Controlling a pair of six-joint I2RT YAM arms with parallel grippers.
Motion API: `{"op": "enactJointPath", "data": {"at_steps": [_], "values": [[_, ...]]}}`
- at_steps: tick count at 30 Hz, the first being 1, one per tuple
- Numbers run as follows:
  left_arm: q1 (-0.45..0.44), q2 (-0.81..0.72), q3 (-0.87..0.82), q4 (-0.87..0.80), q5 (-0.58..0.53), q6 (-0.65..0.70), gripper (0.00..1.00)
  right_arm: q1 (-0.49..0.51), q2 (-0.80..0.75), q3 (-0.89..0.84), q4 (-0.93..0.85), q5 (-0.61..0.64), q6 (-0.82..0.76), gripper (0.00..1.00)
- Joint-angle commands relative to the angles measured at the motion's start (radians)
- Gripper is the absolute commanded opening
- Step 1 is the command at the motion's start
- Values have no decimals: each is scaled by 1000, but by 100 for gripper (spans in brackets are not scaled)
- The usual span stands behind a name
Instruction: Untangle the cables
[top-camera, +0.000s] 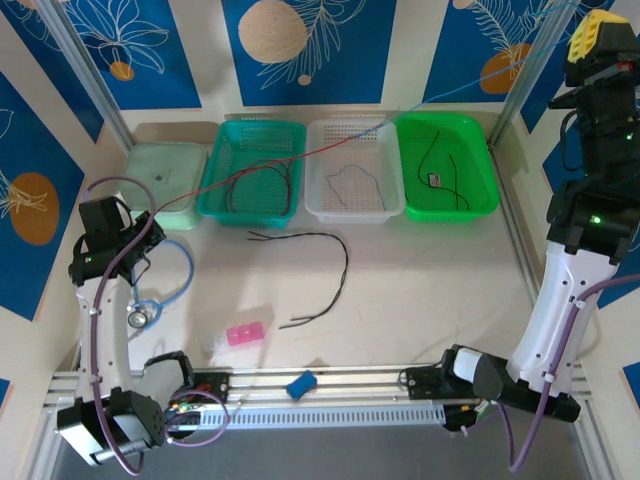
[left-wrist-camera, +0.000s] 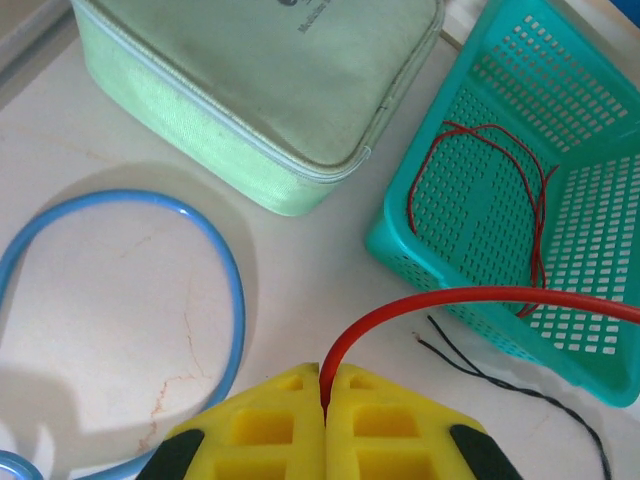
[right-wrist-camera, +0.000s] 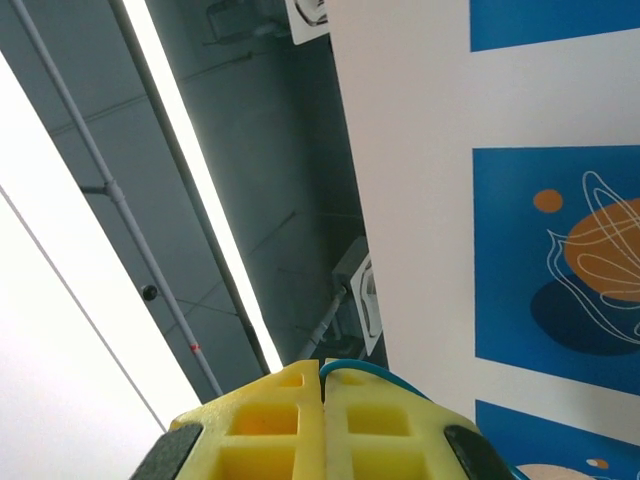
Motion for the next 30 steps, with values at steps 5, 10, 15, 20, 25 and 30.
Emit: {"op": "enactJointPath", "data": {"at_steps": [5,10,15,20,25,30], "values": [[45,-5,-25,51,30,-26,0,-19,79,202,-22,-2,22,0],[71,5,-61,76,40,-32,0,-24,166,376,-65,2,31,0],[103,16,-96,101,44,-29,0,-30,242,529,-98,0,40,0],[139,25,-106,112,56,-24,0,-45,254,555,-104,11,58,0],[177,54,-118,128,87,-26,0,-51,252,559,-100,21,56,0],[231,80,-143,167,102,-33,0,-59,251,559,-100,26,68,0]]}}
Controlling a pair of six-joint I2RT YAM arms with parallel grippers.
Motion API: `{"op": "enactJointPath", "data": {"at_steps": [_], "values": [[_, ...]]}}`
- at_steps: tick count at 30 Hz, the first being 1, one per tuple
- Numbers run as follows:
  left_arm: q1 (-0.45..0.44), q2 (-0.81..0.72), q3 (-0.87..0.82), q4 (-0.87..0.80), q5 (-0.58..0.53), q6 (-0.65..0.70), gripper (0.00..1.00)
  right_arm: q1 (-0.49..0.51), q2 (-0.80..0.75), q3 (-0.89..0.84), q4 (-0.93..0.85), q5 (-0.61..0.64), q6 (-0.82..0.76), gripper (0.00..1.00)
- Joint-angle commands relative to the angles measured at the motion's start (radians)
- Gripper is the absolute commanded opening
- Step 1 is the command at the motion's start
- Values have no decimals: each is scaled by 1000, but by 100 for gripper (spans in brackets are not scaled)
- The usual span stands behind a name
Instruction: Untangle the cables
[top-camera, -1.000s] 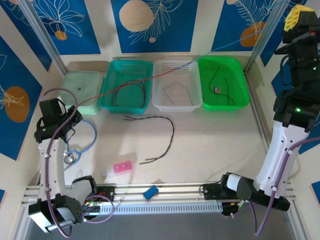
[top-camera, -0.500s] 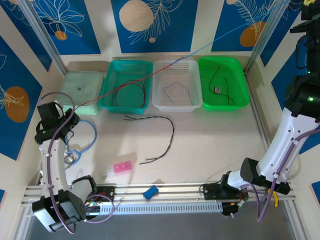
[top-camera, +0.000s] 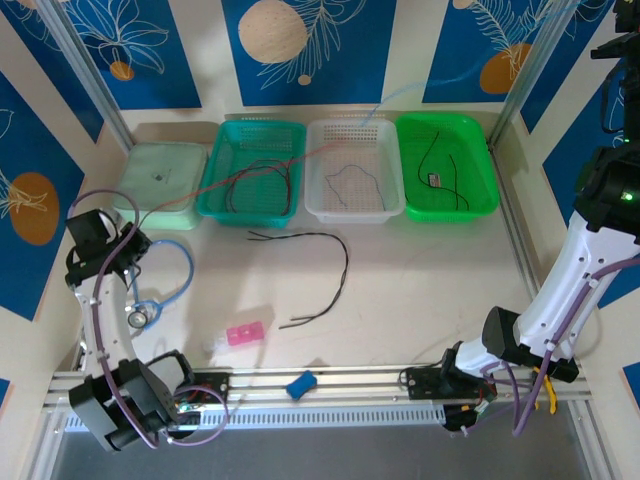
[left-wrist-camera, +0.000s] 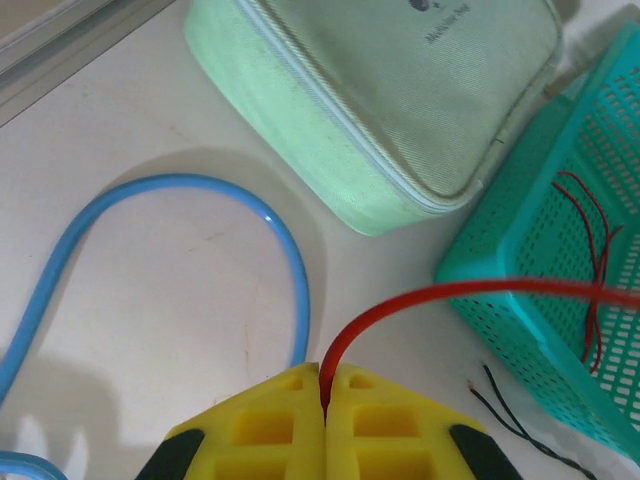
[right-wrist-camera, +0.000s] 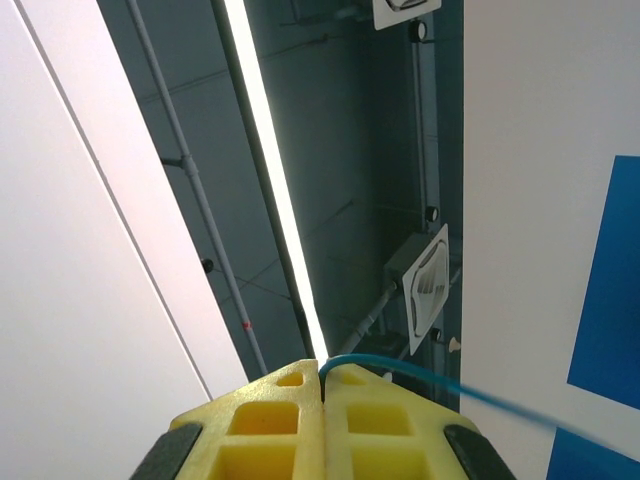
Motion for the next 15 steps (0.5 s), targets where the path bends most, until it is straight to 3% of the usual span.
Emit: {"op": "enactJointPath", "data": {"at_steps": [1,5,9,15], "values": [[44,23,-15,39,36,-5,0,-15,-4,21,16,26,26,0],[65,44,1,47,80,-6,0,-29,-8,15,13,17,30,0],[63,35,45,41,191,-32,0,-30,-19,-13,-14,-22,21,0],[19,2,183,-8,313,-111,0,-23,-62,-102,-13,-64,-4,0]]}}
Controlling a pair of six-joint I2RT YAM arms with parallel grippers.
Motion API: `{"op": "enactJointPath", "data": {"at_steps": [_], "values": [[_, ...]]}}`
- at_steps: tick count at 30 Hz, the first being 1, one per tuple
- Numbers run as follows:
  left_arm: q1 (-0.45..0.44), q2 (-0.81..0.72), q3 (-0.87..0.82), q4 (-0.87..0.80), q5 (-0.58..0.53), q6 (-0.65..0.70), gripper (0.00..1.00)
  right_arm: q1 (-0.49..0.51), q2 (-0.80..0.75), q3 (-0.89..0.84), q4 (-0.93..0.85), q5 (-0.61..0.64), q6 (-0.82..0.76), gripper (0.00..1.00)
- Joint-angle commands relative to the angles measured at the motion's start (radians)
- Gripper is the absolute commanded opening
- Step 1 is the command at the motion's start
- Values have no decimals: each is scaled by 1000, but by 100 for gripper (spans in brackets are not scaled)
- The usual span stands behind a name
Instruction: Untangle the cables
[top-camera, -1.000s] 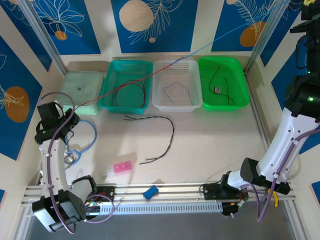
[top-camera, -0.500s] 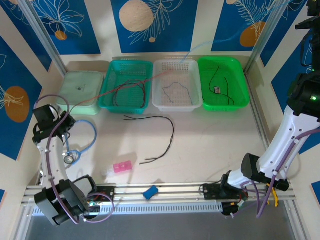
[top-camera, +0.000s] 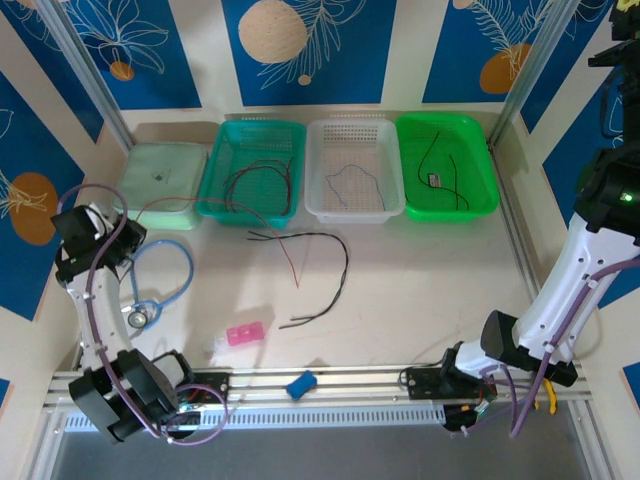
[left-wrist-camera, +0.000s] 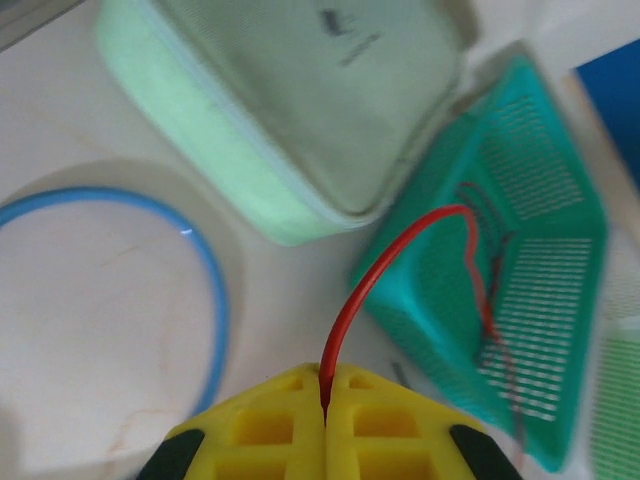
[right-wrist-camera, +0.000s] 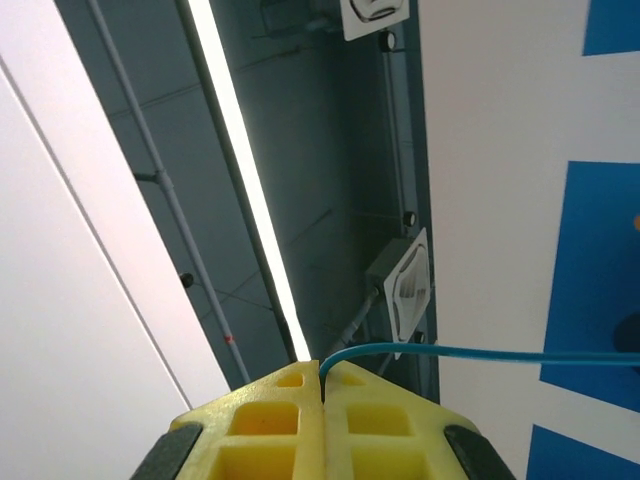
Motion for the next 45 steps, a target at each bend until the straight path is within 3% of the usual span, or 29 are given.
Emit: {"op": "enactJointPath", "data": {"at_steps": [1,5,9,16,19,32,45], "values": [[-29,-26,100,-8,120,-71,0,3,-32,-28,-3,-46,-19,0],[-74,-54,97,105,147,-199,0,43,-52,-85,-21,-84,-68,0],[-168,-116,108,209,45,-277,0,127,-56,-136,-32,-91,-124,0],[-330,-37,395,118,-29,-216,0,325,-5,-123,-41,-42,-227,0],[-346,14,542,98,-25,-217,0,372,-3,-147,-36,-23,-244,0],[-446,258,945,291,-36,-295,0,386,-56,-254,-22,-6,-273,0],[-530,430,1268,296,-61,-287,0,380,-111,-380,6,-2,-274,0]]}}
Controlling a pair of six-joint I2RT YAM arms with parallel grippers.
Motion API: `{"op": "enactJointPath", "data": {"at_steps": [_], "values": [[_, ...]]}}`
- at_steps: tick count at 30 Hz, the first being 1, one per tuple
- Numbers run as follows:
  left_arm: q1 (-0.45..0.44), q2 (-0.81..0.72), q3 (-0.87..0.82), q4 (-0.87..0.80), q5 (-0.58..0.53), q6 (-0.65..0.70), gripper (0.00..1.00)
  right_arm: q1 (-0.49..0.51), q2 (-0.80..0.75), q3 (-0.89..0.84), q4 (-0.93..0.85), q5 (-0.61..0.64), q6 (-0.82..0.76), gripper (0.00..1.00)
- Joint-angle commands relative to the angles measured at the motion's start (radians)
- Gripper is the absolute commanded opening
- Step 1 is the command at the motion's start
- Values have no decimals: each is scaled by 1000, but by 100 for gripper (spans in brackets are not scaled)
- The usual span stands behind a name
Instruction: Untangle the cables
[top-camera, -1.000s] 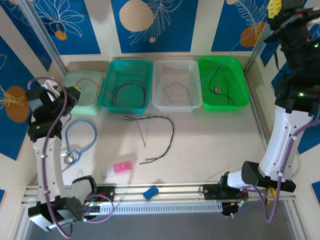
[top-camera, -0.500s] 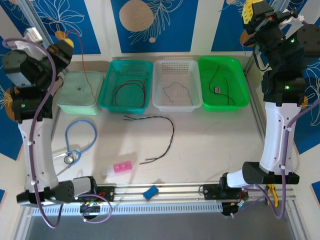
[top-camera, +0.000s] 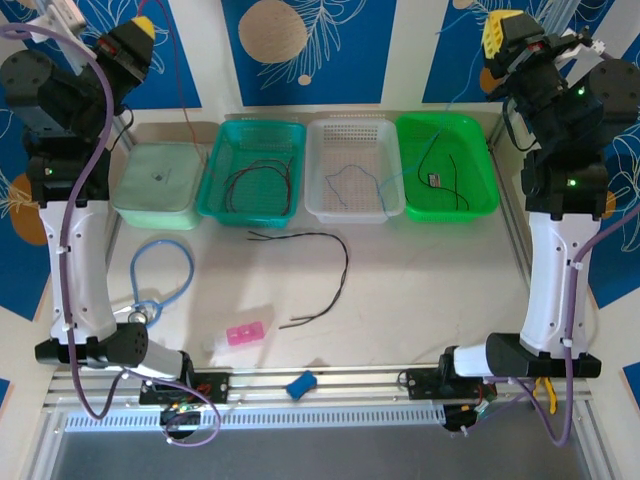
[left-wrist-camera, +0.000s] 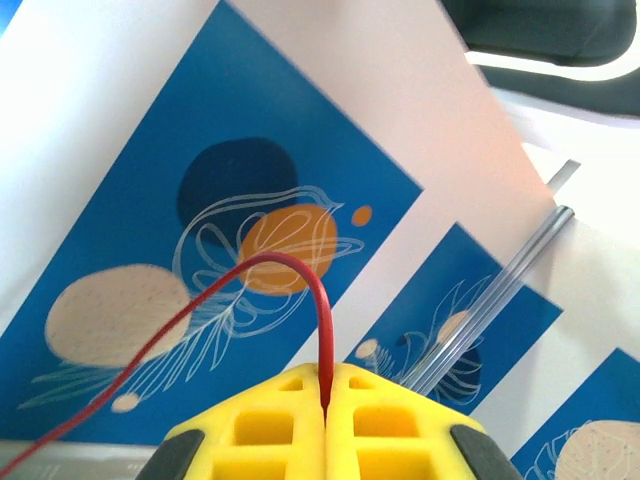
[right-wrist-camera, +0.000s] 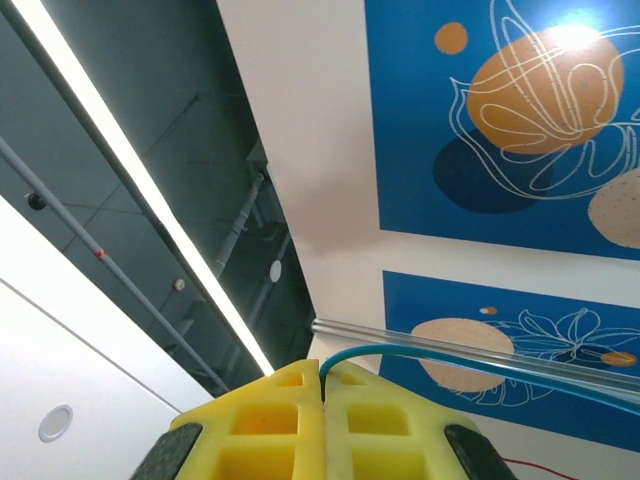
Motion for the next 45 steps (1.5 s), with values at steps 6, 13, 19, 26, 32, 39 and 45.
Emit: {"op": "enactJointPath", "data": {"at_steps": [6,13,19,26,32,39,45], "values": [[-35,73,122,27,-23,36,0,-3,-60,-91,44,13,-12,0],[-76,78,13,13,-42,105,0,-19,-50,-72,44,-3,-11,0],[-108,78,-66,13,-71,158,0,-42,-56,-74,42,-15,-4,0],[-110,77,-188,-7,-91,204,0,-56,-65,-90,49,-24,5,0],[-124,65,-439,49,-135,243,0,-59,-72,-108,55,-30,10,0],[-186,172,-569,15,-200,324,0,-65,-86,-135,58,-38,13,0],[-246,317,-561,-56,-222,369,0,-66,-97,-164,60,-46,12,0]]}}
